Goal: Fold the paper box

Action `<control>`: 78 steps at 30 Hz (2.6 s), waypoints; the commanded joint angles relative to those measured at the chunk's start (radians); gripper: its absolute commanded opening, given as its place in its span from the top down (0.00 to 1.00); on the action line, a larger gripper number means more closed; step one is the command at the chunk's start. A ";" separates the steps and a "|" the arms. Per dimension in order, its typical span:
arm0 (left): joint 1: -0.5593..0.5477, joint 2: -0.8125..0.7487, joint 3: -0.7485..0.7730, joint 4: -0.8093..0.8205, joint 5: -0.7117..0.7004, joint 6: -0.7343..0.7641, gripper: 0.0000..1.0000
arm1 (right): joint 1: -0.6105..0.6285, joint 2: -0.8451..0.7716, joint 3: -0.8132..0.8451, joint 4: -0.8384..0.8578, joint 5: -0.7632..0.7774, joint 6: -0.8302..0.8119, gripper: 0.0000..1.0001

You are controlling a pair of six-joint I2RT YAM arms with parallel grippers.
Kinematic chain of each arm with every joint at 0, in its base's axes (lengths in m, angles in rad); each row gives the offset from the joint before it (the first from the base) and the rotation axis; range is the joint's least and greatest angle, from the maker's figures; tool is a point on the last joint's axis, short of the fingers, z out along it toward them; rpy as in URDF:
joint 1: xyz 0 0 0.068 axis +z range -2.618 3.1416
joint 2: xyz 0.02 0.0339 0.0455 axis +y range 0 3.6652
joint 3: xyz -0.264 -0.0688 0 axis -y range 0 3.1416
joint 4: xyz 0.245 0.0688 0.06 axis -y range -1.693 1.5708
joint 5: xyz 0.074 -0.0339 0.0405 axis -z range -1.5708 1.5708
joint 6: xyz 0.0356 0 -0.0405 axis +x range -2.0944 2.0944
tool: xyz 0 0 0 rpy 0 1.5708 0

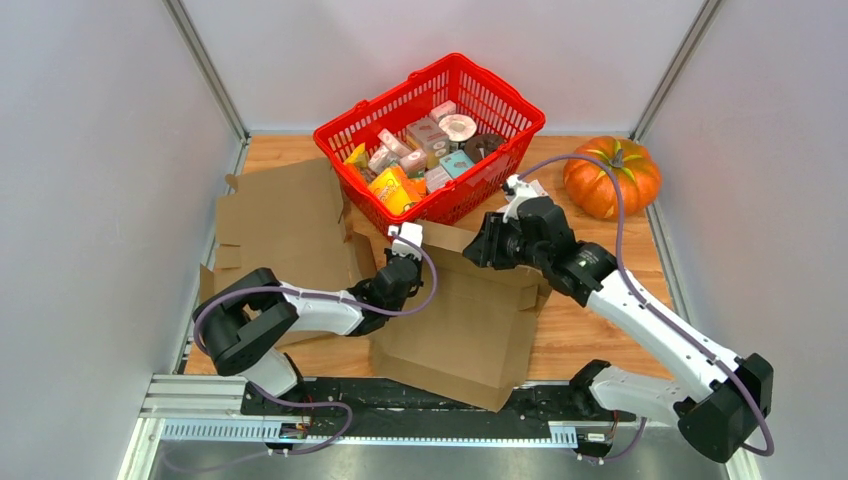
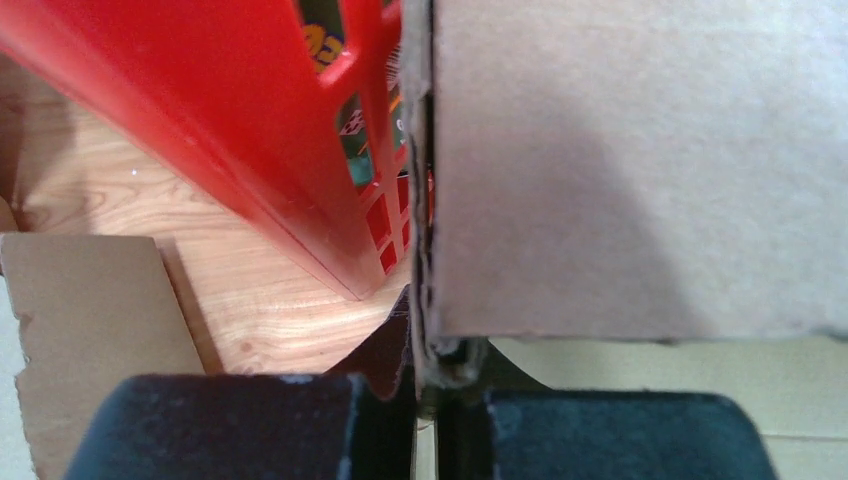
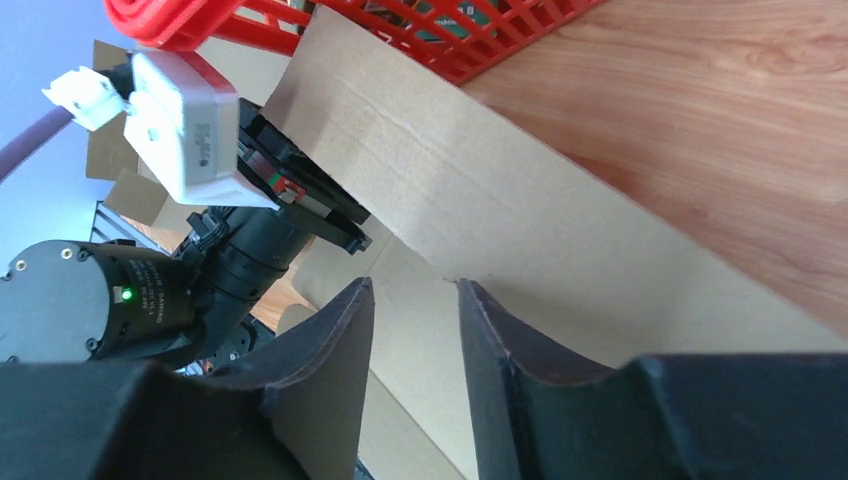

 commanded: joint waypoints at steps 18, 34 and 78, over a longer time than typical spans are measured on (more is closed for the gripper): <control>0.010 -0.505 0.111 -0.638 -0.046 -0.139 1.00 | -0.074 -0.233 0.321 -0.427 0.158 0.101 0.00; 0.010 -0.732 0.247 -0.740 0.102 -0.097 1.00 | -0.076 -0.198 0.355 -0.426 0.037 0.132 0.12; 0.009 -0.554 0.501 -0.729 0.015 0.005 1.00 | -0.076 -0.249 0.360 -0.343 -0.025 0.430 0.31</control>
